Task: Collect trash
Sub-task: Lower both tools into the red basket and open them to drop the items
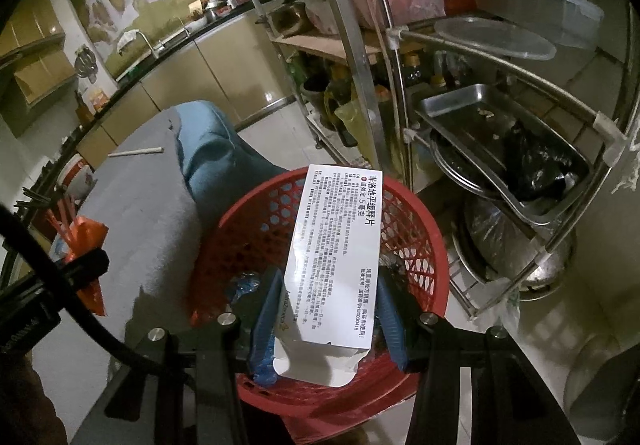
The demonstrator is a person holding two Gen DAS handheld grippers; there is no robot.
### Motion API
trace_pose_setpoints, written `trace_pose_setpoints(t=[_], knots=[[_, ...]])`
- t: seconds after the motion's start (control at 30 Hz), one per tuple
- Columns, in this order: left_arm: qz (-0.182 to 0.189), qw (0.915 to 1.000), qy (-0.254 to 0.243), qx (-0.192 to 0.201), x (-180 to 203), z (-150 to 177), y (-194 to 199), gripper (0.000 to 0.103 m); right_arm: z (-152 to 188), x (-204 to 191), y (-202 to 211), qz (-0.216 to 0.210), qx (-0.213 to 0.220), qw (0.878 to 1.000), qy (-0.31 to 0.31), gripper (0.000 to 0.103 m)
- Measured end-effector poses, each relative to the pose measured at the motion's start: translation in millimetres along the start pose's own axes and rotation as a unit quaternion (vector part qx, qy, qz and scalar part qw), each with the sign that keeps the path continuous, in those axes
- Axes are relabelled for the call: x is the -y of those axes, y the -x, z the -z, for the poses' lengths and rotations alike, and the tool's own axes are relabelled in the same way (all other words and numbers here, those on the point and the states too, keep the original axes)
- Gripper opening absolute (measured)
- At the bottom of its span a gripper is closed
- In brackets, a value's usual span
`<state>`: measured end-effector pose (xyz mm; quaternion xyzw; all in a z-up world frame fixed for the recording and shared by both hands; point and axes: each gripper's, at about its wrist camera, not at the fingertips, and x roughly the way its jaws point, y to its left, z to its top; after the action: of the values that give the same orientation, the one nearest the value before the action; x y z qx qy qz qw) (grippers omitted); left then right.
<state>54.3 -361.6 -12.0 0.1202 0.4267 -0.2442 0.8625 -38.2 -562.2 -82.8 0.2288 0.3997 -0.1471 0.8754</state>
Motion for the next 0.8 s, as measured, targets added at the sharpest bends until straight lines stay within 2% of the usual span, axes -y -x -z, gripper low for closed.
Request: trace_pose_setpoints(t=[0.17,0.23,0.3,0.33,0.7,0.8], knots=[[0.008,1.0,-0.004,-0.001,7,-3,-5,0.032,0,2,-11,0.005,-0.016,1.0,-0.002,0.05],[0.012,0.9999,-0.005,0.0,9,-4,-6,0.032,0,5,-18,0.008,-0.026,1.0,-0.005,0.054],[0.017,0.9998,-0.006,-0.002,11,-5,-9,0.032,1,7,-21,0.01,-0.03,0.999,-0.009,0.073],[0.021,0.9998,-0.006,-0.003,12,-6,-10,0.032,2,9,-19,0.012,-0.026,1.0,-0.01,0.074],[0.055,0.9979,-0.026,-0.022,36,-13,-32,0.032,10,33,14,0.0,0.008,0.998,-0.07,0.075],[0.074,0.9961,-0.036,-0.031,48,-20,-43,0.033,11,34,24,-0.005,0.018,0.997,-0.075,0.075]])
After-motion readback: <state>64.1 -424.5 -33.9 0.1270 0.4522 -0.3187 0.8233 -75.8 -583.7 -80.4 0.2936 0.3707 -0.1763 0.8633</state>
